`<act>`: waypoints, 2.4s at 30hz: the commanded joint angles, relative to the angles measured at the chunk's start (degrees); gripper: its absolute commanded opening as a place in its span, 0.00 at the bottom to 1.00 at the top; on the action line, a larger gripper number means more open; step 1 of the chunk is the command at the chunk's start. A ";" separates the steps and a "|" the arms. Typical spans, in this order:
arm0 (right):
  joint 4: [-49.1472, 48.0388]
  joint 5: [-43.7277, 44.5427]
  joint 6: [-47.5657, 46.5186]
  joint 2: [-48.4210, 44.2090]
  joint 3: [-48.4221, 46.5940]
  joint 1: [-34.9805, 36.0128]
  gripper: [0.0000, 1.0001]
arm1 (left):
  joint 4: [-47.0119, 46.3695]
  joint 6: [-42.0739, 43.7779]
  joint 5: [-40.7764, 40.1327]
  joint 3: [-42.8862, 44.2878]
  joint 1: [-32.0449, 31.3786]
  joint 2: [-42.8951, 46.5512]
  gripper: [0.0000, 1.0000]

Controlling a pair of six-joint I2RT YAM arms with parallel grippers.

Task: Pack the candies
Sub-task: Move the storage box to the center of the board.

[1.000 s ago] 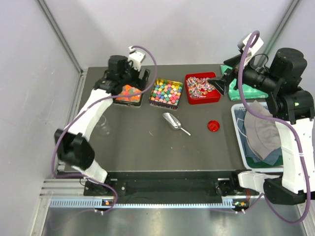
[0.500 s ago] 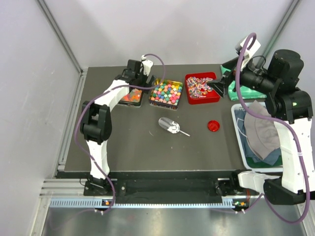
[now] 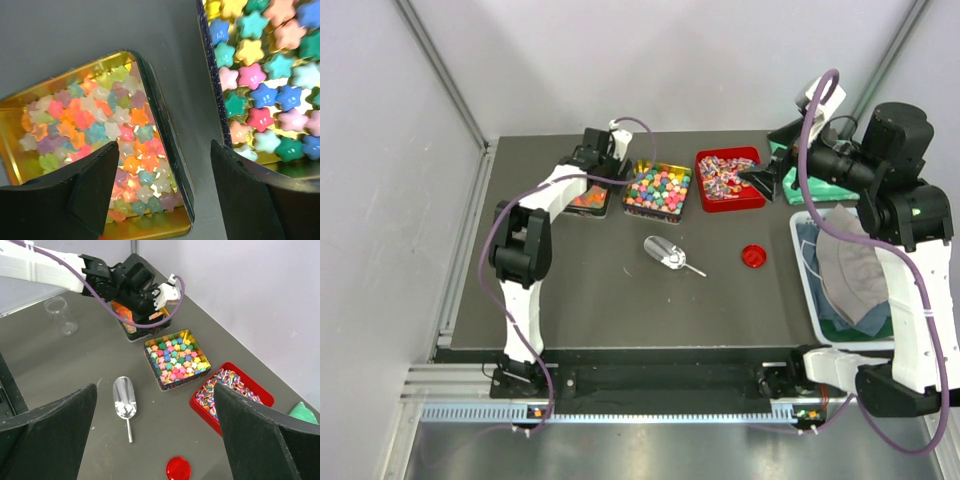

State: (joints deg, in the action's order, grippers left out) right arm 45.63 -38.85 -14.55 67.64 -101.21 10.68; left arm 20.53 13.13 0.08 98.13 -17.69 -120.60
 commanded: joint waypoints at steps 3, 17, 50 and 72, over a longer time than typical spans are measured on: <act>-1.24 -1.58 -0.57 -1.54 0.66 -0.74 0.99 | -1.99 -1.00 -2.18 0.92 -0.15 -3.24 0.73; -2.21 -3.07 0.04 -1.89 2.50 -1.27 0.99 | -2.16 1.28 -5.79 1.54 -0.15 -5.97 0.47; -3.70 -5.01 1.01 -1.89 4.79 -2.59 0.99 | -3.22 7.97 -16.16 22.72 3.98 -20.82 0.53; -4.32 -5.80 1.19 -2.42 6.02 -2.85 0.99 | -0.49 2.08 -8.53 15.71 2.84 -7.74 0.99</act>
State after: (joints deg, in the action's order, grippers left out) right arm 43.92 -43.24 -13.41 66.39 -95.22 8.71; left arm 21.28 17.45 -14.24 119.66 -13.32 -140.62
